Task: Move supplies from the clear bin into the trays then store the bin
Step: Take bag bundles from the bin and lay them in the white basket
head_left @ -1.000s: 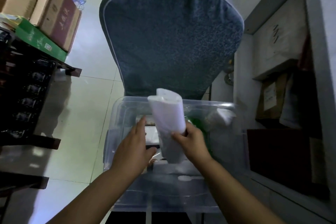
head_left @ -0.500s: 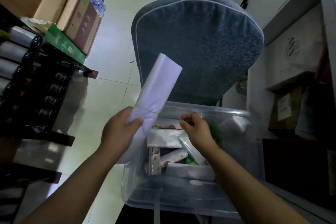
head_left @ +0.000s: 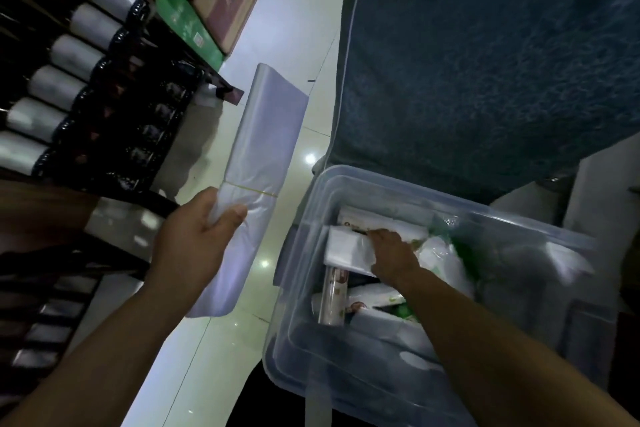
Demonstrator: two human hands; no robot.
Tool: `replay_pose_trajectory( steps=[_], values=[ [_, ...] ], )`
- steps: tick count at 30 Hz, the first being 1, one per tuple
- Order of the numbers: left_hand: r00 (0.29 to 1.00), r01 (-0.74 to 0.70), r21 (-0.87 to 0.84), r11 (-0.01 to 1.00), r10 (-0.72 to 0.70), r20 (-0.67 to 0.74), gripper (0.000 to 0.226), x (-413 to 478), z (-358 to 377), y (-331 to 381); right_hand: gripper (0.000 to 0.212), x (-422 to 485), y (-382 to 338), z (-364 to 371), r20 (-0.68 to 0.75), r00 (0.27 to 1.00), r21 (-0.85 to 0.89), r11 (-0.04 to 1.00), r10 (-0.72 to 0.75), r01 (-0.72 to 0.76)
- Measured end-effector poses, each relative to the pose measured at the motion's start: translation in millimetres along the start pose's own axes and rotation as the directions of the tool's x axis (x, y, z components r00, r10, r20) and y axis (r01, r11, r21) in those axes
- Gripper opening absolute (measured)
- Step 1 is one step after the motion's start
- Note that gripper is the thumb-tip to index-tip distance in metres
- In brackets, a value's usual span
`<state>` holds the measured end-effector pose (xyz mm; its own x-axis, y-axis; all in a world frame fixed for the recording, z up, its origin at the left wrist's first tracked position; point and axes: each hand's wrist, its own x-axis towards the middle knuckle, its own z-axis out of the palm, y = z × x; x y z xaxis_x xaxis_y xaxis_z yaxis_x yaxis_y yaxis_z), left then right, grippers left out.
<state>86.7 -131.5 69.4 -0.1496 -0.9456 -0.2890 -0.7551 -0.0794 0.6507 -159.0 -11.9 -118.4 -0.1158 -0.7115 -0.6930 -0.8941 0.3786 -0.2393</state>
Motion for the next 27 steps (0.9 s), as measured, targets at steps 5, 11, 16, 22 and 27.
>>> replay_pose_trajectory(
  steps=[5, 11, 16, 22, 27],
  values=[
    [1.0, -0.008, 0.021, 1.0, 0.008, 0.007, 0.024, -3, -1, -6, 0.068, -12, 4, 12, 0.051, 0.999, -0.278, 0.96, -0.001, 0.015],
    [0.998, -0.027, 0.003, 1.0, 0.027, 0.049, 0.028, -10, 4, -1, 0.048, -28, 7, 18, -0.113, 0.993, -0.339, 0.941, -0.045, 0.004],
    [0.993, -0.08, 0.003, 0.997, 0.079, 0.088, 0.017, -16, 5, 11, 0.024, -64, 15, -4, -0.299, 0.948, -0.093, 0.992, -0.111, 0.087],
    [0.979, -0.117, -0.059, 0.991, 0.126, 0.162, 0.013, -26, -11, 41, 0.024, -134, 6, -62, -0.473, 0.819, 0.583, 0.813, 0.326, 0.014],
    [0.959, -0.147, -0.188, 0.971, 0.187, 0.215, 0.012, -44, -28, 81, 0.017, -192, -17, -121, -0.597, 0.628, 0.755, 0.614, 0.499, 0.23]
  ],
)
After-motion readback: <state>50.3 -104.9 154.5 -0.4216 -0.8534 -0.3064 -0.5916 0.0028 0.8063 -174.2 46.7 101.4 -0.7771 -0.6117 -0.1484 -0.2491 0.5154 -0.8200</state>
